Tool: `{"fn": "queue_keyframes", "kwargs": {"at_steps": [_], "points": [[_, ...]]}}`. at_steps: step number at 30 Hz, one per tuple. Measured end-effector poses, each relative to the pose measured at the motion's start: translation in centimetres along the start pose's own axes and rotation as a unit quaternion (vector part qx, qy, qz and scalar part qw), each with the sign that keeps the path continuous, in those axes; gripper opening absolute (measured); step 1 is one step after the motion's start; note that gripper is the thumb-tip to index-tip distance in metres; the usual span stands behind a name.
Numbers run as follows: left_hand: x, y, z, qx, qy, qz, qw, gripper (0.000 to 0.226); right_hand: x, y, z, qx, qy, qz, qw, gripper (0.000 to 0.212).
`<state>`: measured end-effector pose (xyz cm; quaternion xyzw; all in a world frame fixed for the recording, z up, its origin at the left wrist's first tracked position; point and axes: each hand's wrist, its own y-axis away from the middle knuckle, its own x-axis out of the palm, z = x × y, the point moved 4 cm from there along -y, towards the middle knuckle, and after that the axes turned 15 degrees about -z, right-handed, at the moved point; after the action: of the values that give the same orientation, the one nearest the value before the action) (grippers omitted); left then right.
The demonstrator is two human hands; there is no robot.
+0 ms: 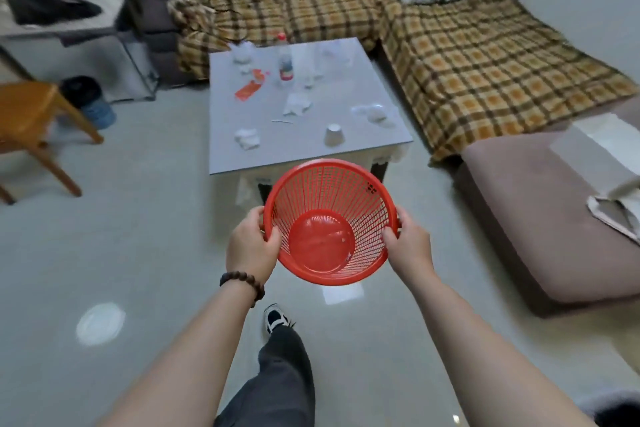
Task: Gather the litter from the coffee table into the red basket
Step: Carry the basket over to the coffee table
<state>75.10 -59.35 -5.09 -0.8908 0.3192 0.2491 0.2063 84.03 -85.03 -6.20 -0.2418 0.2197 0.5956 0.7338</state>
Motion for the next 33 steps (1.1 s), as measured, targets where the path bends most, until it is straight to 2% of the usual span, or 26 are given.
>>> {"fn": "queue_keyframes", "kwargs": {"at_steps": [6, 11, 16, 23, 33], "points": [[-0.3, -10.6, 4.6, -0.056, -0.012, -0.041, 0.998, 0.026, 10.6, -6.7, 7.5, -0.049, 0.000, 0.043, 0.998, 0.033], [-1.2, -21.0, 5.8, -0.065, -0.034, -0.057, 0.996, 0.025, 18.0, -11.5, 14.2, -0.035, -0.029, 0.046, 0.998, 0.032], [-2.3, -28.3, 7.2, -0.088, -0.012, -0.070, 0.994, 0.036, 23.6, -15.3, 19.1, -0.026, -0.053, 0.063, 0.996, 0.038], [-1.8, -34.6, 9.4, -0.149, 0.029, -0.103, 0.983, 0.037, 30.7, -19.4, 23.7, -0.042, -0.045, 0.106, 0.992, 0.040], [0.8, -44.3, 13.7, -0.204, 0.010, -0.145, 0.968, 0.036, 42.6, -26.4, 26.9, -0.031, -0.058, 0.191, 0.979, 0.037]]}}
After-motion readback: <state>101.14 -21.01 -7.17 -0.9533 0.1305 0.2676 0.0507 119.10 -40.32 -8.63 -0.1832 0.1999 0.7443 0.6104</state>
